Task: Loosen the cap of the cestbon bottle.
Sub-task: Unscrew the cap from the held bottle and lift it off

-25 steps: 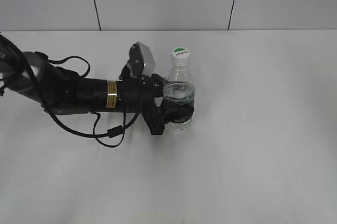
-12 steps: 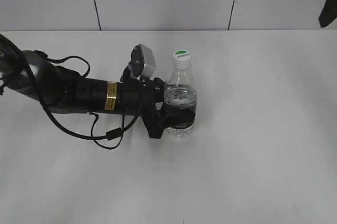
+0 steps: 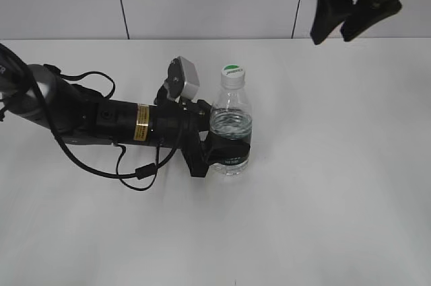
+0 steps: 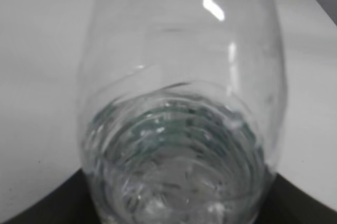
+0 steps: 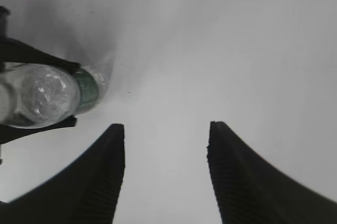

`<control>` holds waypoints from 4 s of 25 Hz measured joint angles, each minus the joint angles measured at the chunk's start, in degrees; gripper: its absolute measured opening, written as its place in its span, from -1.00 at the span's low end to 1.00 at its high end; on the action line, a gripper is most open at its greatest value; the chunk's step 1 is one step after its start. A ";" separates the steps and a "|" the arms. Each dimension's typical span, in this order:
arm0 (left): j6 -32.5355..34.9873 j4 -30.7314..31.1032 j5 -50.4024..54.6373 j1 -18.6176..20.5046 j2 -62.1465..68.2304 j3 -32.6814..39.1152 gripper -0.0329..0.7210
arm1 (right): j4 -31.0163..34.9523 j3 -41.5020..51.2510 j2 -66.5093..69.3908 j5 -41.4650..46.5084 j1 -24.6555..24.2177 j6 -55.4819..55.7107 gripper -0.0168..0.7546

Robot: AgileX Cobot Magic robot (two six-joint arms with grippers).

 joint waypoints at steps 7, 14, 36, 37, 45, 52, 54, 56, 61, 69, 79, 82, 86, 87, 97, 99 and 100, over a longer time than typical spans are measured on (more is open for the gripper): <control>-0.04 0.23 0.00 0.00 0.00 0.00 0.17 | 0.42 -4.28 2.49 0.12 7.99 2.05 0.06; -0.04 0.28 0.00 0.00 0.00 0.00 0.17 | 2.34 -6.54 5.59 0.17 11.94 3.92 0.05; -0.04 0.52 -0.04 0.00 0.00 0.00 0.17 | 4.45 -6.76 9.26 0.23 14.23 4.58 0.05; -0.04 0.52 -0.04 0.00 0.00 0.00 0.17 | 4.45 -6.76 9.46 0.23 14.23 4.58 0.05; -0.04 0.58 -0.06 0.00 0.00 0.00 0.17 | 4.47 -6.76 10.54 0.23 14.35 4.64 0.05; -0.12 0.68 -0.11 0.00 0.00 0.00 0.17 | 4.16 -6.78 11.24 0.31 15.00 4.64 -0.06; -0.12 0.68 -0.11 0.00 0.00 0.00 0.17 | 4.09 -6.83 11.24 0.34 15.00 4.64 -0.10; -0.12 0.69 -0.11 0.00 0.00 0.00 0.17 | 4.09 -6.83 11.24 0.34 15.00 4.59 -0.11; -0.19 0.74 -0.06 0.00 0.00 0.00 0.17 | 4.04 -6.83 11.24 0.39 15.00 0.93 -0.16; -0.19 0.81 -0.06 0.00 0.00 0.00 0.17 | 3.80 -6.97 11.24 0.22 15.00 -20.31 -0.17; -0.19 0.81 -0.01 0.00 0.00 0.00 0.17 | 2.23 -7.20 11.24 0.11 15.18 -52.48 -0.17; -0.01 0.85 -0.01 0.00 0.00 0.00 0.17 | 2.28 -7.20 11.24 0.29 15.18 -62.90 -0.17; 0.30 1.08 -0.01 0.00 0.00 0.00 0.17 | 2.53 -7.26 11.24 0.62 15.18 -74.85 -0.17; 0.30 1.10 -0.01 0.00 0.00 0.00 0.17 | 2.54 -7.33 11.24 0.67 15.18 -76.59 -0.17; 0.41 1.17 -0.01 0.00 0.00 0.00 0.17 | 2.76 -7.39 11.24 0.79 15.18 -80.04 -0.17; 0.41 1.17 -0.01 0.00 0.00 0.00 0.17 | 2.96 -7.82 11.38 1.00 15.18 -79.53 -0.17; 0.41 1.17 -0.01 0.00 0.00 0.00 0.17 | 2.96 -8.15 11.43 1.23 15.18 -78.80 -0.17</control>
